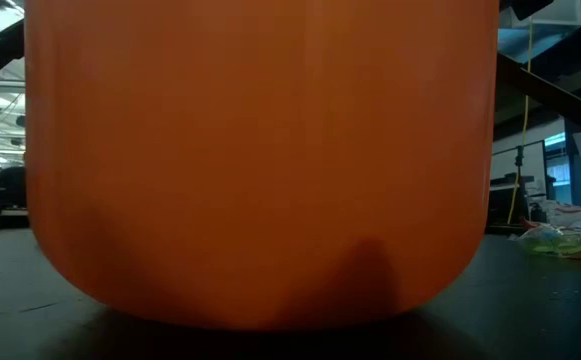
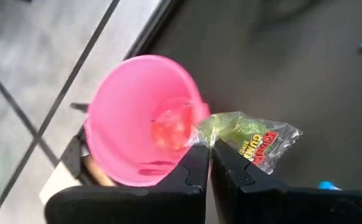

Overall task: Sort candy
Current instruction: Put the green candy into the pink bucket

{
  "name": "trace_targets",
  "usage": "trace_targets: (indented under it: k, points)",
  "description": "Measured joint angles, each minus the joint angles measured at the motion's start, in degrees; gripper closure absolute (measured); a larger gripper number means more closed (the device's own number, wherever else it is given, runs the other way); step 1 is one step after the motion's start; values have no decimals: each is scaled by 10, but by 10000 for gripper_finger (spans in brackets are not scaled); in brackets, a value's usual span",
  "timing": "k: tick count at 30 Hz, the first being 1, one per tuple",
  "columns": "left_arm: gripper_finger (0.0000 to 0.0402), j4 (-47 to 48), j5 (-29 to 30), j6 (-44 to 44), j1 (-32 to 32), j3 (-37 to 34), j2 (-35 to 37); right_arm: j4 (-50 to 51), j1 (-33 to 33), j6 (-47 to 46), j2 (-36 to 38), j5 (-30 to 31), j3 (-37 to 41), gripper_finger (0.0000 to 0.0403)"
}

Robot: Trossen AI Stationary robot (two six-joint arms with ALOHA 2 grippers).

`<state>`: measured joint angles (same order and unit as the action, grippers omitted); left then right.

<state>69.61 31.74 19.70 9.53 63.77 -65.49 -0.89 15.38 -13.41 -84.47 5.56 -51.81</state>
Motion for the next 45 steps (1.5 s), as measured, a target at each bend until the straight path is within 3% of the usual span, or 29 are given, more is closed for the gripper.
trace_targets:
  k: [9,14,22,31,35,38,45]
  points:
    - [401,-79,-153,-159,231,0,0,-7,0,0,0,0,0,316]
    - [401,-121,-236,-170,305,0,-1,-6,0,0,0,0,0,316]
    - [402,-141,-230,-153,325,0,-1,-1,0,0,0,0,0,316]
    - [401,-140,-173,-172,333,0,-1,2,0,0,0,-2,0,316]
    - [399,-140,-174,-179,333,0,-1,6,0,0,0,-6,0,316]
    - [379,-136,-181,-183,333,0,-1,6,0,0,0,-6,0,316]
    - [288,-136,-176,-183,333,0,-1,6,0,0,0,-6,0,316]
